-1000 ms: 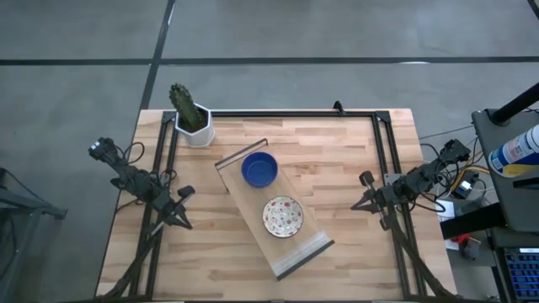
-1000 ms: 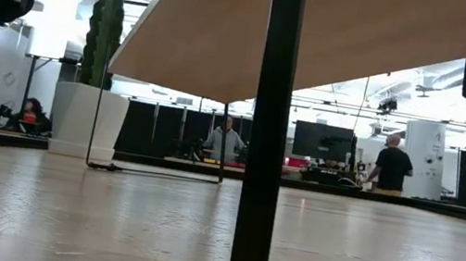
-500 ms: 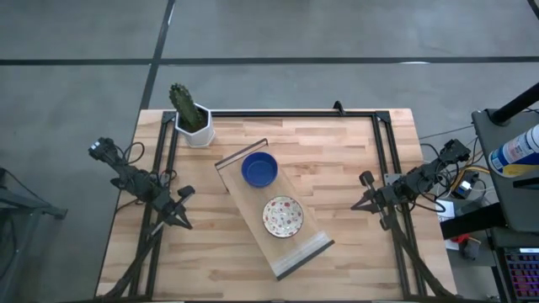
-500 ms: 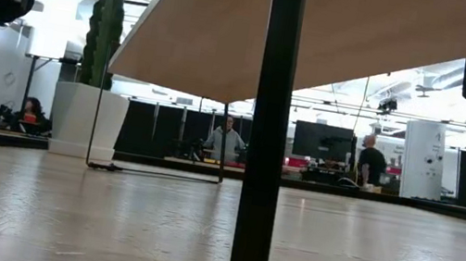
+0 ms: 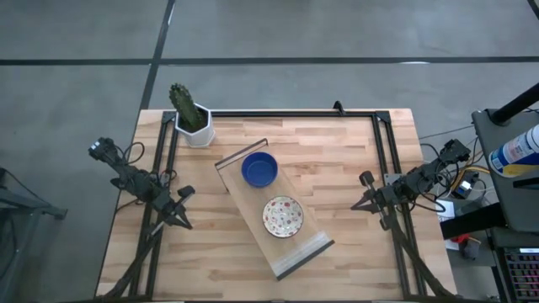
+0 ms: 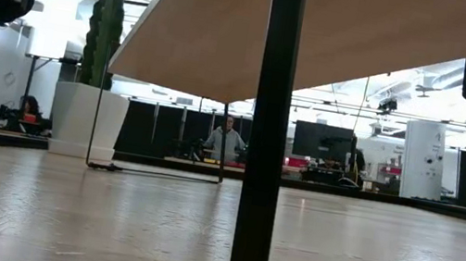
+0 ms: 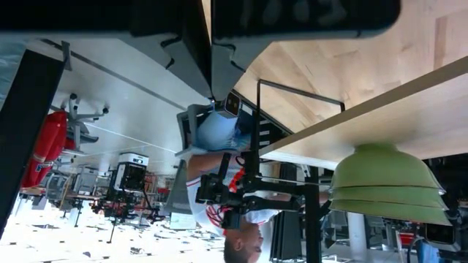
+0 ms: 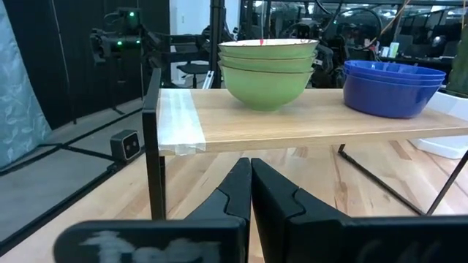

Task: Pick & Place Mini bowls
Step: Return to Home Position

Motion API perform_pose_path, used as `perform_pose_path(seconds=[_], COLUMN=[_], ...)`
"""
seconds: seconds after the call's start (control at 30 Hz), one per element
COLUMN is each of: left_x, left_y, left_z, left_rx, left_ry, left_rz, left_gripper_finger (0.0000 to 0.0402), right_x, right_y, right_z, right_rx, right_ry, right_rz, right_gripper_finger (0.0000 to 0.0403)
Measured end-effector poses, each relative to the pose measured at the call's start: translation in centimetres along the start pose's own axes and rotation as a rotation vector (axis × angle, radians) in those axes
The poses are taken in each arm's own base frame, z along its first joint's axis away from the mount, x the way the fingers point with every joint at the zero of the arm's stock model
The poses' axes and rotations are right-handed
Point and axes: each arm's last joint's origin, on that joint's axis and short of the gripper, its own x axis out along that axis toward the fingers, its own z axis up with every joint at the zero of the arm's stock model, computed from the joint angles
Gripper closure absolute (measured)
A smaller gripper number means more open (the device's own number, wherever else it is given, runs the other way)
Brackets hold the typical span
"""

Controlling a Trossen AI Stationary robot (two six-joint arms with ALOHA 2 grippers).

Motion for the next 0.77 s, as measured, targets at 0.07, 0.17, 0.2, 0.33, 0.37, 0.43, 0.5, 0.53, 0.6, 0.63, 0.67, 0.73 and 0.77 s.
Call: perform_pose_path(seconds=[0.07,0.17,0.2,0.33,0.37,0.43,0.5,0.53,0.6,0.63,0.67,0.73,0.77], left_x=[0.0,0.0,0.0,0.0,0.0,0.0,0.0,0.0,0.0,0.0,0.0,0.0,0.0], left_y=[0.0,0.0,0.0,0.0,0.0,0.0,0.0,0.0,0.0,0.0,0.0,0.0,0.0], left_z=[0.0,0.0,0.0,-0.01,-0.01,-0.01,-0.01,-0.01,-0.01,-0.01,-0.01,-0.01,-0.01], left_rx=[0.0,0.0,0.0,0.0,0.0,0.0,0.0,0.0,0.0,0.0,0.0,0.0,0.0], left_ry=[0.0,0.0,0.0,0.0,0.0,0.0,0.0,0.0,0.0,0.0,0.0,0.0,0.0], left_rz=[0.0,0.0,0.0,0.0,0.0,0.0,0.0,0.0,0.0,0.0,0.0,0.0,0.0], left_gripper_finger=[0.0402,0.0402,0.0402,0.0402,0.0402,0.0402,0.0402,0.0402,0.0402,0.0402,0.0402,0.0402,0.0402], right_x=[0.0,0.0,0.0,0.0,0.0,0.0,0.0,0.0,0.0,0.0,0.0,0.0,0.0], right_y=[0.0,0.0,0.0,0.0,0.0,0.0,0.0,0.0,0.0,0.0,0.0,0.0,0.0], right_z=[0.0,0.0,0.0,0.0,0.0,0.0,0.0,0.0,0.0,0.0,0.0,0.0,0.0], right_rx=[0.001,-0.011,-0.01,0.001,0.001,-0.009,-0.01,-0.007,0.001,0.001,0.001,-0.01,-0.011], right_ry=[0.0,0.0,0.0,0.0,0.0,0.0,0.0,0.0,0.0,0.0,0.0,0.0,0.0], right_rz=[0.0,0.0,0.0,0.0,0.0,0.0,0.0,0.0,0.0,0.0,0.0,0.0,0.0], right_gripper_finger=[0.0394,0.0394,0.0394,0.0394,0.0394,0.0394,0.0394,0.0394,0.0394,0.0394,0.0394,0.0394,0.0394])
